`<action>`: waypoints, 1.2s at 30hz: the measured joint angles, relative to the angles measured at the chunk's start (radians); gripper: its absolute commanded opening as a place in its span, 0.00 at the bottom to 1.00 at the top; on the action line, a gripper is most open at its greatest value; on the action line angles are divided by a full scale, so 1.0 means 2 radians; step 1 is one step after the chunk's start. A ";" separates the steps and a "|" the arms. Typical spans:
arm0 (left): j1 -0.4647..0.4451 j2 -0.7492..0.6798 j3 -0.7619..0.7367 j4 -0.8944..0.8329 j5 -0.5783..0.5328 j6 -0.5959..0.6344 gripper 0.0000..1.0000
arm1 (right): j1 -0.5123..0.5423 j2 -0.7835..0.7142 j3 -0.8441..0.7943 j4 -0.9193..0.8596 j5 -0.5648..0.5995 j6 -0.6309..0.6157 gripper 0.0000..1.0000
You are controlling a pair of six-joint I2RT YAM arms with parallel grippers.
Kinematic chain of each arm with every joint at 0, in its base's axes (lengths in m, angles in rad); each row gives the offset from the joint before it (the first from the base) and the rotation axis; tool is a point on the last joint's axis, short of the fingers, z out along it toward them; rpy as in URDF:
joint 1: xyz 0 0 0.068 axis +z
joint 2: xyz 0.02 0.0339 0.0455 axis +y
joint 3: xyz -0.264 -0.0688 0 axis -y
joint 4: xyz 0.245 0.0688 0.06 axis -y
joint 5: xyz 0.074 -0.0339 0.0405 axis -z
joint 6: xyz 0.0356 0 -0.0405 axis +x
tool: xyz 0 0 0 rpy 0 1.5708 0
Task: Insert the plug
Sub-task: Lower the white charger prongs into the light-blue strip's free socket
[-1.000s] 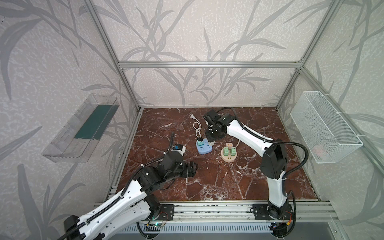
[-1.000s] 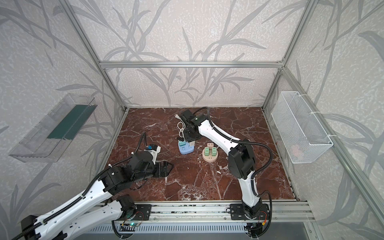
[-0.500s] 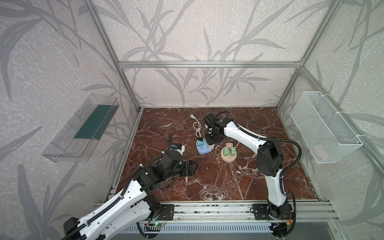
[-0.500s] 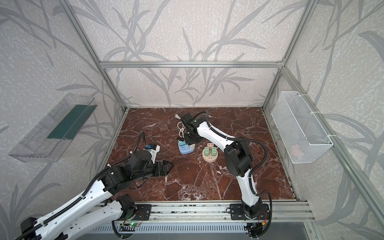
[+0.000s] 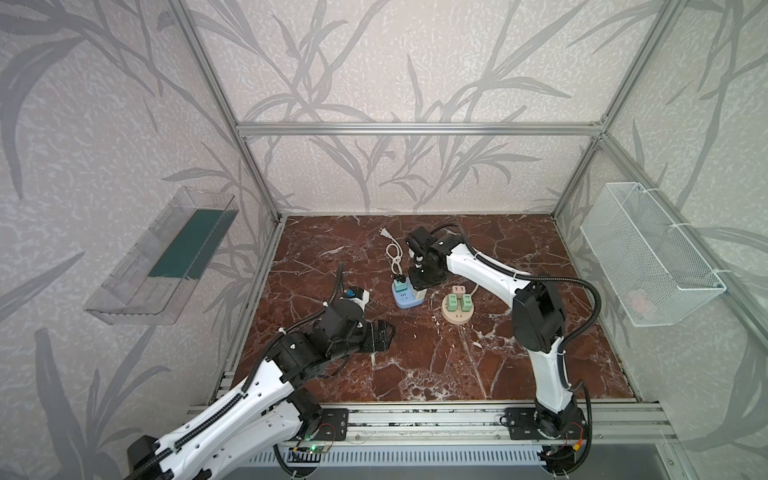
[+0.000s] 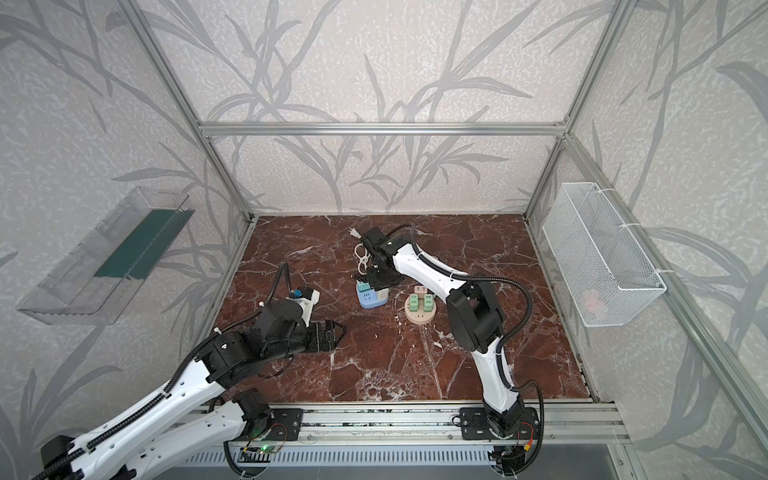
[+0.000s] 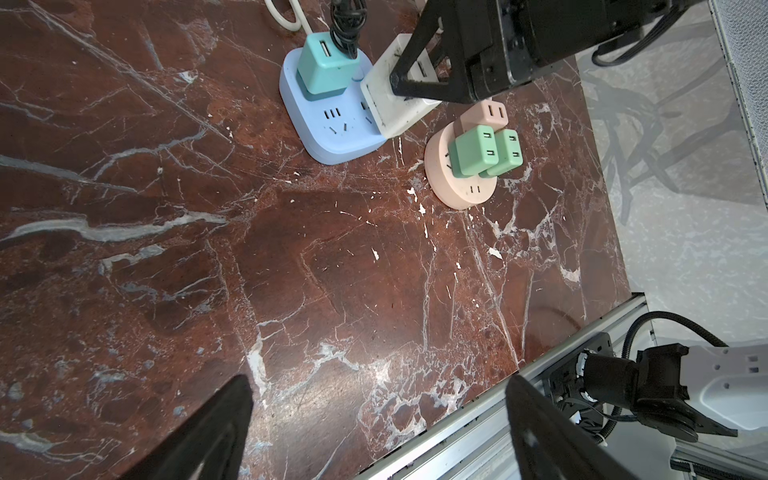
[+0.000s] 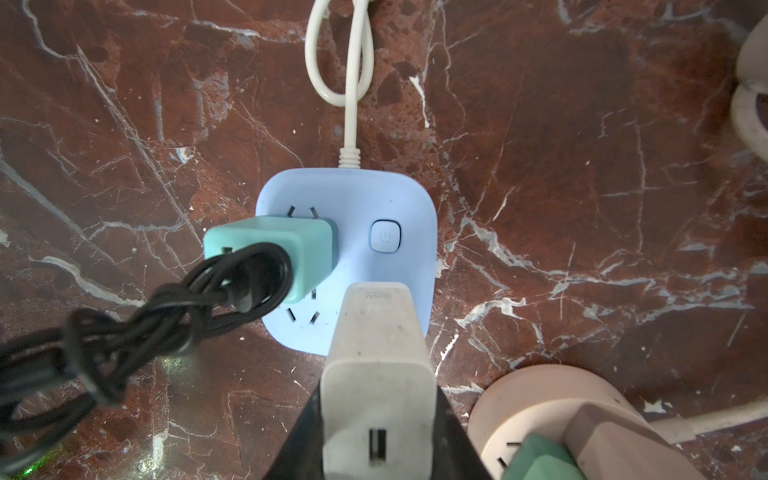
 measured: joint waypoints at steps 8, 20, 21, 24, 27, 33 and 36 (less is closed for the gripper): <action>0.004 0.000 -0.001 0.002 0.004 0.000 0.92 | 0.000 0.002 0.002 -0.001 -0.002 0.000 0.00; 0.010 0.004 -0.004 0.007 0.008 0.000 0.92 | 0.000 0.022 0.030 -0.014 -0.003 -0.001 0.00; 0.010 0.005 -0.004 0.007 0.009 0.000 0.92 | 0.001 0.025 0.034 -0.015 -0.003 -0.002 0.00; 0.012 0.008 -0.005 0.008 0.011 0.000 0.92 | 0.003 0.032 0.046 -0.020 -0.002 -0.005 0.00; 0.014 0.012 -0.005 0.011 0.015 0.000 0.92 | 0.006 0.043 0.066 -0.037 0.007 -0.008 0.00; 0.017 0.021 -0.005 0.015 0.021 0.002 0.92 | 0.016 0.069 0.110 -0.070 0.023 -0.014 0.00; 0.019 0.021 -0.005 0.015 0.022 0.004 0.92 | 0.017 0.082 0.132 -0.080 0.024 -0.018 0.00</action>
